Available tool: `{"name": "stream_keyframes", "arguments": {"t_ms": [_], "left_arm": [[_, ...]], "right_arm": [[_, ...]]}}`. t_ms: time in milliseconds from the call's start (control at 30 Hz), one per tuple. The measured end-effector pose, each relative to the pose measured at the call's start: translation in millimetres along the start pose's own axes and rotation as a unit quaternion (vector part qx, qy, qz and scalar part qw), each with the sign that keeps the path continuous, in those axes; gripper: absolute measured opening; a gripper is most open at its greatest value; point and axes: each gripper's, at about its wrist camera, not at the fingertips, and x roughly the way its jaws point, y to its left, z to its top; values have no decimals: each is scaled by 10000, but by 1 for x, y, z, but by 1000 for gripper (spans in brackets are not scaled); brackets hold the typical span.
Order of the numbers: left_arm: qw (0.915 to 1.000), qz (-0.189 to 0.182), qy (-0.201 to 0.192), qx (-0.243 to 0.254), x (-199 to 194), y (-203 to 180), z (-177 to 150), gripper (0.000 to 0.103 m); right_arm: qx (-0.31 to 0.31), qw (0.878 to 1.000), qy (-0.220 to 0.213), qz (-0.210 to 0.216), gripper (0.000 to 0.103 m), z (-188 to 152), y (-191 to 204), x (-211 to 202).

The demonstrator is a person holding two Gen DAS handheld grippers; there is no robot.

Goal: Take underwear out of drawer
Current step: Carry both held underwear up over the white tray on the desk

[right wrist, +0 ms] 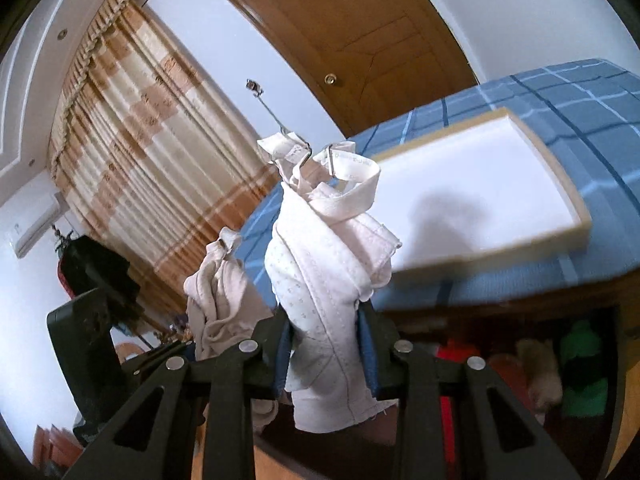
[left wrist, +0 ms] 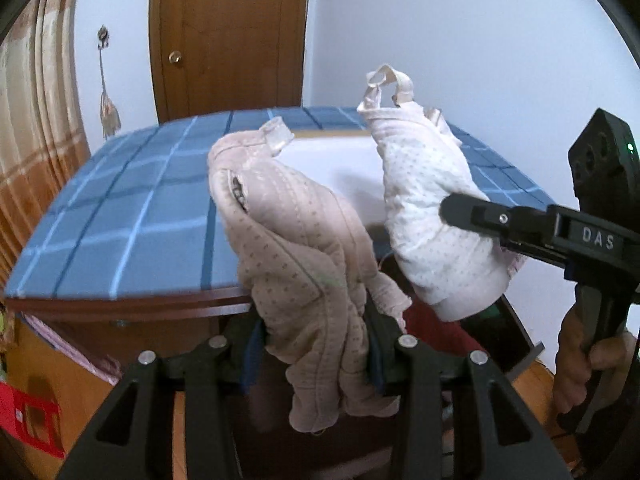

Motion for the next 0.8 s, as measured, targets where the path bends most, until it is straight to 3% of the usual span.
{"name": "stream_keyframes", "arguments": {"t_ms": [433, 800], "left_arm": [[9986, 117, -176, 486, 74, 14, 83, 41], [9966, 231, 445, 658, 154, 30, 113, 41]], "right_arm": [[165, 9985, -170, -491, 32, 92, -16, 60], [568, 9950, 322, -759, 32, 124, -50, 140]]}}
